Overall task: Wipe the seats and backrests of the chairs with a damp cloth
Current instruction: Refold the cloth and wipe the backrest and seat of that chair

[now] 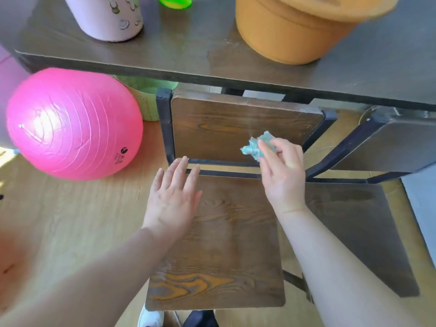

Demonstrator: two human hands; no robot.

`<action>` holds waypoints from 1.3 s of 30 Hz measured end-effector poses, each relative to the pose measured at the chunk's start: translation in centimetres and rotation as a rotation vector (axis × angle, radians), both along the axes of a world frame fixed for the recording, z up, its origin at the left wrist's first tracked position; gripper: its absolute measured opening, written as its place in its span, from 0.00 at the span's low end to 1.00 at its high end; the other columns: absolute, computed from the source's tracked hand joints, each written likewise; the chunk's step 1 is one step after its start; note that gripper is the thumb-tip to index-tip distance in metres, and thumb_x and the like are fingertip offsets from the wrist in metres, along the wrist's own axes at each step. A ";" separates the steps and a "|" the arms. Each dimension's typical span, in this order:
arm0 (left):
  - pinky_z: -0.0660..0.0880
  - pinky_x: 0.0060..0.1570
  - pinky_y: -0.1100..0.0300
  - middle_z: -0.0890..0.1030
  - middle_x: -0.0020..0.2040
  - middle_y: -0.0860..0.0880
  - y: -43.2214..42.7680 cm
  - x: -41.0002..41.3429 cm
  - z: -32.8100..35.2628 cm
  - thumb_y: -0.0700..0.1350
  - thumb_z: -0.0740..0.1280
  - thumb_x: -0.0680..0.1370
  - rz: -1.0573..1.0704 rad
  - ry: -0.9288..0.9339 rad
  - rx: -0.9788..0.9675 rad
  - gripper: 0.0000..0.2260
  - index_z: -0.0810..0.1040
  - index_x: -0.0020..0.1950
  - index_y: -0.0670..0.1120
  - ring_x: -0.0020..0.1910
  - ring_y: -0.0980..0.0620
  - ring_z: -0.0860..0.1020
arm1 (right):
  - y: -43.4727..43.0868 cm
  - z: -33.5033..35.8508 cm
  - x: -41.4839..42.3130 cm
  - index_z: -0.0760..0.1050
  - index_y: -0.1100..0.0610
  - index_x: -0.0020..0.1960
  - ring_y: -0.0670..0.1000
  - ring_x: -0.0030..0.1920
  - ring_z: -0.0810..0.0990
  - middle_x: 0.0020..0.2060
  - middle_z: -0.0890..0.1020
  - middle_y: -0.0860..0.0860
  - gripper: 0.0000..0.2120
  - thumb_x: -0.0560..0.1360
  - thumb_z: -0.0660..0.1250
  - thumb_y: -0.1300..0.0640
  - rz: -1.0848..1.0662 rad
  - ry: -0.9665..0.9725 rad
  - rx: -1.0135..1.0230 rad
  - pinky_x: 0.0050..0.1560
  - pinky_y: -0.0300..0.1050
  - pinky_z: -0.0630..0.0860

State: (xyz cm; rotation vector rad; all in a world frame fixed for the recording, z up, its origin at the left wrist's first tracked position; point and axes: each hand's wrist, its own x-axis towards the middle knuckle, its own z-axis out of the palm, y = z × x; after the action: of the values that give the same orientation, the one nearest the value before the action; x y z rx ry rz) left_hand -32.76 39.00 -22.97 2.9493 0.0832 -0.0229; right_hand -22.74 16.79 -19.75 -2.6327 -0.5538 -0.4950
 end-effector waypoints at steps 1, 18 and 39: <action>0.63 0.72 0.40 0.67 0.76 0.40 -0.5 0.6 0.6 0.50 0.64 0.80 -0.015 -0.046 -0.004 0.24 0.69 0.75 0.45 0.76 0.41 0.64 | -0.9 1.2 0.8 0.76 0.58 0.67 0.51 0.61 0.72 0.61 0.76 0.57 0.19 0.77 0.68 0.58 -0.024 -0.051 0.015 0.53 0.37 0.75; 0.59 0.74 0.37 0.59 0.80 0.40 -6.3 5.3 -0.7 0.46 0.65 0.80 -0.164 -0.158 0.040 0.26 0.65 0.78 0.44 0.79 0.42 0.57 | -6.3 0.7 7.4 0.76 0.59 0.67 0.54 0.56 0.74 0.56 0.79 0.59 0.18 0.78 0.69 0.58 0.074 -0.269 0.045 0.49 0.38 0.75; 0.57 0.75 0.39 0.57 0.80 0.41 -7.3 4.7 -3.2 0.48 0.60 0.82 -0.159 -0.081 0.054 0.25 0.61 0.79 0.45 0.79 0.42 0.56 | -6.3 -8.1 3.9 0.71 0.41 0.54 0.45 0.55 0.73 0.52 0.70 0.41 0.05 0.80 0.61 0.42 -0.003 0.352 -0.071 0.48 0.43 0.77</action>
State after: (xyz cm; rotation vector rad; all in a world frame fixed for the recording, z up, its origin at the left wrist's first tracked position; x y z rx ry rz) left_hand -28.10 31.70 -26.22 2.9982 -0.1648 0.0780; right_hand -18.83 10.46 -27.88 -2.7012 -0.4604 -0.0073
